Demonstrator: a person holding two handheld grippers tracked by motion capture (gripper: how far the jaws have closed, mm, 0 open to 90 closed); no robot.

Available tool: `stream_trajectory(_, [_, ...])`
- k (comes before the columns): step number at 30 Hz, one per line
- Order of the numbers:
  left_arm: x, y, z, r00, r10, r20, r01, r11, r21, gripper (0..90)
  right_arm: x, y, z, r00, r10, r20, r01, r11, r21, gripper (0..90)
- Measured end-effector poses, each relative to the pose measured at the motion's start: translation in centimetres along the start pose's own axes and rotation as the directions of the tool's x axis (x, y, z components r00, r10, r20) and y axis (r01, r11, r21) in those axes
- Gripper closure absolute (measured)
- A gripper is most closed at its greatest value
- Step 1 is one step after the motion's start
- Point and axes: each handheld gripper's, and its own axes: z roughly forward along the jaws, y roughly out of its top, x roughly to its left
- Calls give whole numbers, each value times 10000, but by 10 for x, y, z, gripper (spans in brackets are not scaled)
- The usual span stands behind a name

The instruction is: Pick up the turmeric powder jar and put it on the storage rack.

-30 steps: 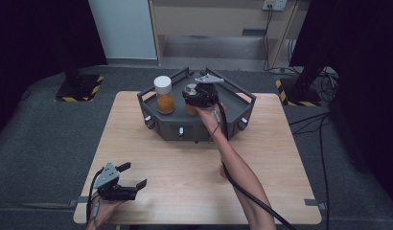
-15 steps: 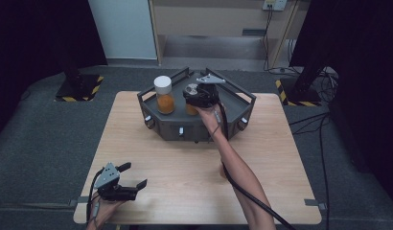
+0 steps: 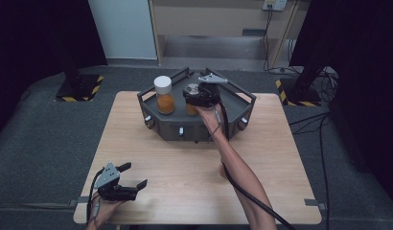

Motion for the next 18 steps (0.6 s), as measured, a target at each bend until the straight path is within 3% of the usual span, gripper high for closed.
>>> stream_trajectory(3, [0,0,0,10000,-9,-3,9,10000,-10,60,-2,4,-5,9998,104,-152,-107,9998,-177,138])
stream_trajectory(7, [0,0,1,10000,4,25,-4,10000,15,60,2,12,-14,9993,-318,-181,310,9987,-417,119])
stream_trajectory(18, [-1,0,1,10000,27,33,-28,10000,24,60,0,33,-42,9949,-778,-635,728,9942,-788,115])
